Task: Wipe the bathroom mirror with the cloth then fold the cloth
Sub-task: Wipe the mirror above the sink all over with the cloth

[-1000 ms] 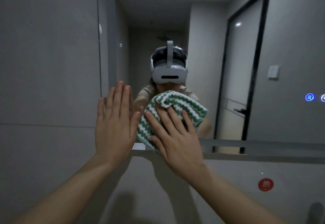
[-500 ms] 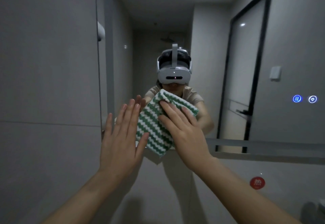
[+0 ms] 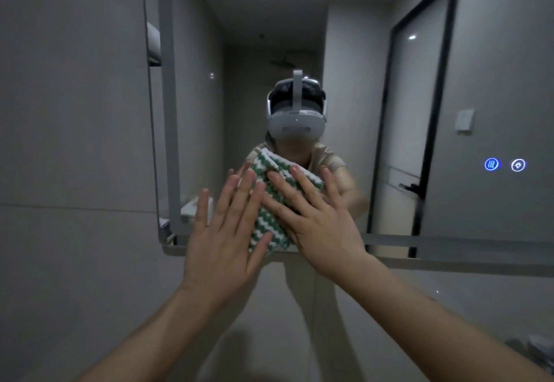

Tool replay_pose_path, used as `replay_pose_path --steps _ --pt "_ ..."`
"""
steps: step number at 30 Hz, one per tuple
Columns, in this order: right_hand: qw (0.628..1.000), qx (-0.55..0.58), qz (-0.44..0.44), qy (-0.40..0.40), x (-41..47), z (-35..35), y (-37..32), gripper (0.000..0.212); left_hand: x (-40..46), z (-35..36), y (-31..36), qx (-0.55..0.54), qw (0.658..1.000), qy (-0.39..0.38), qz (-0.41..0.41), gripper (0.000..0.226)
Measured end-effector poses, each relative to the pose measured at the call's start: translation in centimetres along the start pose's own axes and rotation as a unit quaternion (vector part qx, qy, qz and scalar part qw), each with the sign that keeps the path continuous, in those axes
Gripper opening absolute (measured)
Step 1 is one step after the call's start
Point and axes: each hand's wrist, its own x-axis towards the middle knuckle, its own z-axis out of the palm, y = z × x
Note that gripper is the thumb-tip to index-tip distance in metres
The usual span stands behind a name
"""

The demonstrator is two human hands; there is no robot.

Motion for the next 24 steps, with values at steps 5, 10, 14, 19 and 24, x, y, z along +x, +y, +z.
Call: replay_pose_path --steps 5,10,14,19,24 --pt "1.000 0.001 -0.029 -0.009 0.1 0.4 0.9 0.060 0.9 0.6 1.4 0.002 1.000 -0.019 -0.023 0.067" --pt "0.999 0.022 -0.048 -0.004 -0.1 -0.2 1.7 0.063 1.7 1.9 1.8 0.026 0.995 -0.062 -0.074 0.072" --pt "0.997 0.038 -0.062 -0.005 -0.3 -0.6 2.4 0.062 2.1 3.0 2.2 0.023 0.993 -0.070 -0.095 0.081" --pt "0.999 0.043 -0.014 -0.006 -1.8 -0.9 4.8 0.062 2.4 3.3 2.5 0.000 0.991 -0.068 -0.111 0.095" --pt "0.995 0.062 0.069 0.033 -1.6 -2.9 8.0 0.056 2.9 2.5 4.1 -0.064 0.985 -0.032 -0.159 0.087"
